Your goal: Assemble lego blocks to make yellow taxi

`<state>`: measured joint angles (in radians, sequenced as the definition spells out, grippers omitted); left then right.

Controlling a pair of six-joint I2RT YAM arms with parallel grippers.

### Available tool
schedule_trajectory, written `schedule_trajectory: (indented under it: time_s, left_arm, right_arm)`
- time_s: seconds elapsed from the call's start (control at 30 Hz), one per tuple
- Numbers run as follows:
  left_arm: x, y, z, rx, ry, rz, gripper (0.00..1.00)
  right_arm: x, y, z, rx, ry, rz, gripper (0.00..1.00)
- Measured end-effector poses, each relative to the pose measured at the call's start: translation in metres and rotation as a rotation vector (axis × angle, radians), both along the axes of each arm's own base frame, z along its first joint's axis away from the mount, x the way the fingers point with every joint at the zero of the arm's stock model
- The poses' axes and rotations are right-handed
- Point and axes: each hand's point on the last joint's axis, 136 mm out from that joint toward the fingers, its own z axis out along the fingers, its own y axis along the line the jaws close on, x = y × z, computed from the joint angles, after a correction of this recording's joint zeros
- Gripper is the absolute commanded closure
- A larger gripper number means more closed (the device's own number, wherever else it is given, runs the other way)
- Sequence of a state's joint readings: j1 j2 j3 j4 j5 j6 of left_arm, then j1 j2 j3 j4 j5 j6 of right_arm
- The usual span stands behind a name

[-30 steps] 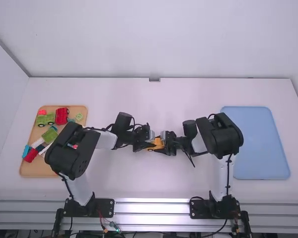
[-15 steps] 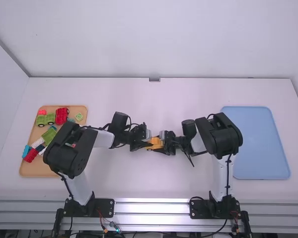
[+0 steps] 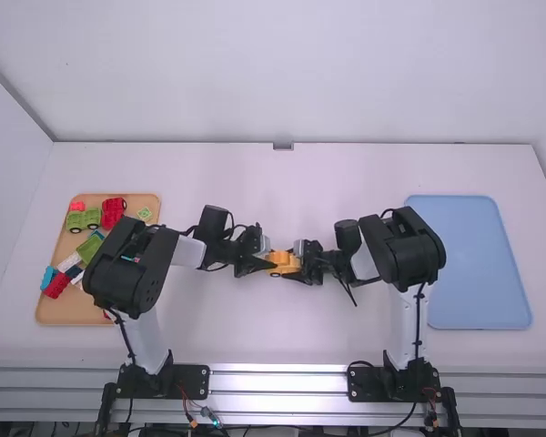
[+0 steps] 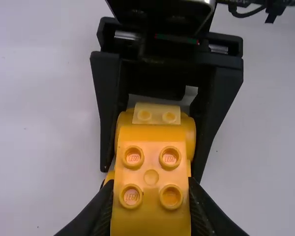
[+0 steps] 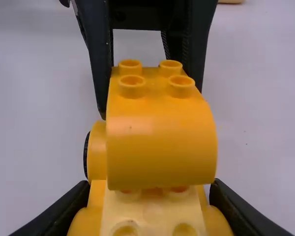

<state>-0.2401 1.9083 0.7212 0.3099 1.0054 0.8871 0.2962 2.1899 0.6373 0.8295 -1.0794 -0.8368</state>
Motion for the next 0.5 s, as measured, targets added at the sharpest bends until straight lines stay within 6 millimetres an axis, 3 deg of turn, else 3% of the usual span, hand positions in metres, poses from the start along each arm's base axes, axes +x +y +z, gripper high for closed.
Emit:
schedule_trajectory:
  time_s: [0.2,0.5]
  left_arm:
    - [0.001,-0.001,0.003,0.017,0.059,-0.009,0.99]
    - [-0.007,-0.015,0.002,0.040,0.001,-0.080,0.98]
  right_arm:
    - [0.000,0.000,0.000,0.000,0.001,0.000,0.53]
    - [-0.003,0.000,0.000,0.006,0.007,0.009,0.53]
